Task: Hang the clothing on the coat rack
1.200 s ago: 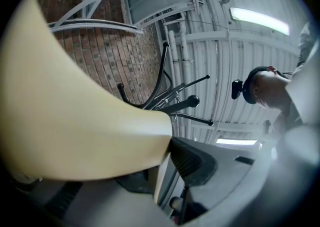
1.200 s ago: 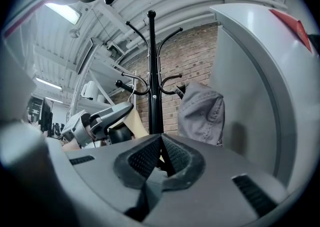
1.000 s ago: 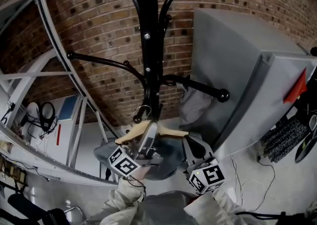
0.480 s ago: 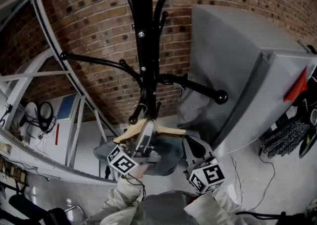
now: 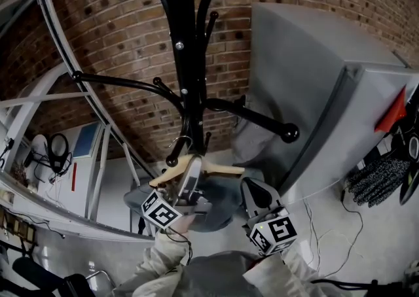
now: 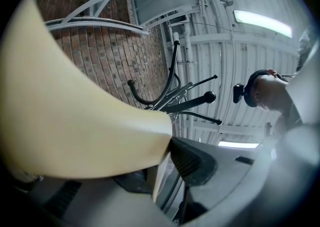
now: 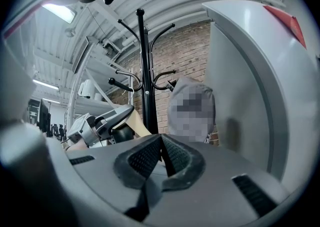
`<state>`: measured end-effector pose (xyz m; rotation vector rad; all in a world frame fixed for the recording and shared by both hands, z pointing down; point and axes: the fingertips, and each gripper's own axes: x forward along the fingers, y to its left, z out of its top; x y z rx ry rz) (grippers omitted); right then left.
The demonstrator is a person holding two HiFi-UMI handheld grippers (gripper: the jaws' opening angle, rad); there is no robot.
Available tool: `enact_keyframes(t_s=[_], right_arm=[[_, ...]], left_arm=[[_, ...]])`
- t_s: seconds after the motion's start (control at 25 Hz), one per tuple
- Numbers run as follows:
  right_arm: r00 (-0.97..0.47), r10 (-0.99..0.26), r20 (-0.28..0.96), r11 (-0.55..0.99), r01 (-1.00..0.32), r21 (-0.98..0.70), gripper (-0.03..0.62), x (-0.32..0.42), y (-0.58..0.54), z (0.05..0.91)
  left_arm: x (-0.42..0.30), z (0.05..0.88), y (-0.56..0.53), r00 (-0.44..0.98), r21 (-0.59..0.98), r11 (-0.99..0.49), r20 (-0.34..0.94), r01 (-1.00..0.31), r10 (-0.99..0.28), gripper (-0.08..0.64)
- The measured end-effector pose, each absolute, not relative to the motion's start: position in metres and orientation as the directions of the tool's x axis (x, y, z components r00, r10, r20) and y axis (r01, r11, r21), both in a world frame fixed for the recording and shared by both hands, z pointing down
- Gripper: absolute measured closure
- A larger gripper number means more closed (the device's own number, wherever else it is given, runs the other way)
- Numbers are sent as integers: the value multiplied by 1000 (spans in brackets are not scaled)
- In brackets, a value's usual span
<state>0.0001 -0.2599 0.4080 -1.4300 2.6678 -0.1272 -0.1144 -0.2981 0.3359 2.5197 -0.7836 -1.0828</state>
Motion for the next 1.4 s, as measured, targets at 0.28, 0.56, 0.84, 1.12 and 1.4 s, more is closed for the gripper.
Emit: enact_keyframes(t_s=[0.28,0.56,0.84,1.12,1.4], right_arm=[[-550,-833,-55,552,-823,-135,568,2,-255,410],[-545,-836,-57,548,-826,-134,568,6,-251,410],[-551,-833,-52,552,-821,-143,568,9,-241,407],[-588,-808,-37,585,-794,-164,568,8,-226,414],[-648,-761,-8,633,-741,-224,568,0,-208,433]], left_arm=[[-113,336,-297,568,471,-810,-581,-349,-583,453],[-113,341,-298,558,493,-795,-572,-352,-601,439],[-114,364,-295,540,552,-738,-513,-387,-667,431],[-116,391,-275,521,549,-662,-415,-510,-746,433],[-117,412,-236,492,448,-570,-289,-689,-821,465]])
